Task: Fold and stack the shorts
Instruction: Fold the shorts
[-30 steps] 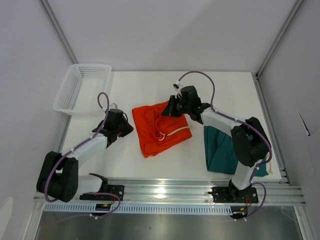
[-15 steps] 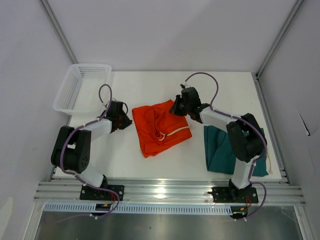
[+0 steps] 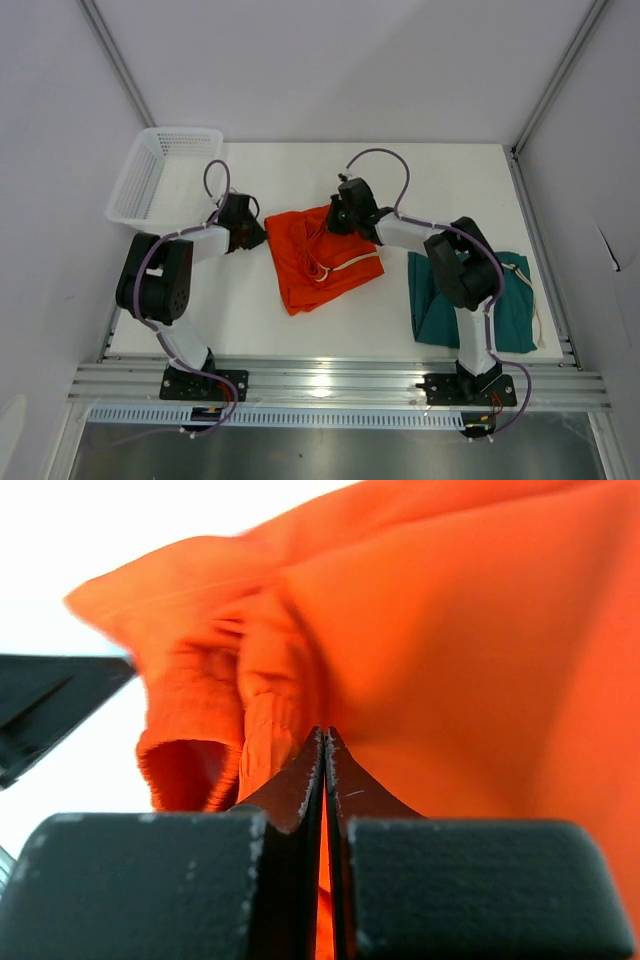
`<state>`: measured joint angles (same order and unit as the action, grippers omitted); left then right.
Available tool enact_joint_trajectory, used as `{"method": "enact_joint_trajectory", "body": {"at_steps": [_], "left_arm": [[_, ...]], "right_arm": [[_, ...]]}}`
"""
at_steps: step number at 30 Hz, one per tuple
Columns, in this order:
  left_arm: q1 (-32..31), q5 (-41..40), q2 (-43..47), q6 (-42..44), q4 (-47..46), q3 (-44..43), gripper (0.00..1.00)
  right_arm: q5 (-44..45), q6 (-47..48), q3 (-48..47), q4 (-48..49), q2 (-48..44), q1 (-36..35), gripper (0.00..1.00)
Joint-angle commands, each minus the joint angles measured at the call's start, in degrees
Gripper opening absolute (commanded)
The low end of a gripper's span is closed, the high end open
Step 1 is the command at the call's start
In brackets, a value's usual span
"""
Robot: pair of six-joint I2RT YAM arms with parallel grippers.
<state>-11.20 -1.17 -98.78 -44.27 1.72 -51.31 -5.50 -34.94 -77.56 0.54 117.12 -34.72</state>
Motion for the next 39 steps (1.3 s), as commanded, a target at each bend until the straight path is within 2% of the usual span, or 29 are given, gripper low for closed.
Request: {"method": "enact_joint_trajectory", "body": {"at_steps": [1, 8, 17, 21, 27, 32, 35, 36, 37, 39], "left_arm": [[0.48, 0.73, -2.2, 1.99, -1.36, -2.83, 0.25], [0.48, 0.2, -4.75, 3.31, -1.36, -4.41, 0.24], [0.57, -0.24, -4.14, 3.67, -0.31, -4.59, 0.24], [1.44, -0.5, -1.34, 3.05, 0.92, -4.15, 0.25], [6.88, 4.59, 4.2, -1.08, -0.92, 0.68, 0.29], [8.13, 4.51, 9.3, -2.48, -0.84, 2.0, 0.32], [7.86, 7.23, 12.2, -3.62, -3.71, 3.84, 0.34], [7.51, 7.84, 12.91, -3.8, -4.09, 4.46, 0.35], [7.16, 8.81, 13.44, -3.8, -4.35, 4.9, 0.37], [5.06, 8.55, 15.27, -3.19, -2.95, 4.64, 0.41]], "right_arm": [[2.33, 1.18, -2.95, 5.0, -0.05, -2.89, 0.0], [2.07, 2.77, -4.26, 7.72, 0.91, -5.44, 0.0], [-1.62, 3.83, -9.1, 7.99, 7.33, -8.17, 0.02], [-3.29, 2.95, -15.06, 3.09, 11.46, -8.08, 0.02], [-4.78, 1.98, -13.76, 4.21, 10.68, -7.38, 0.03], [-5.75, 1.98, -12.35, 4.65, 7.08, -6.68, 0.06], [-6.28, 2.51, -11.92, 3.25, 3.56, -5.54, 0.14], [-6.45, 2.77, -11.57, 2.72, 1.55, -5.19, 0.26], [-6.63, 3.03, -11.13, 2.46, 0.58, -4.75, 0.33], [-6.72, 3.21, -10.07, 0.45, -1.97, -3.26, 0.41]]}}
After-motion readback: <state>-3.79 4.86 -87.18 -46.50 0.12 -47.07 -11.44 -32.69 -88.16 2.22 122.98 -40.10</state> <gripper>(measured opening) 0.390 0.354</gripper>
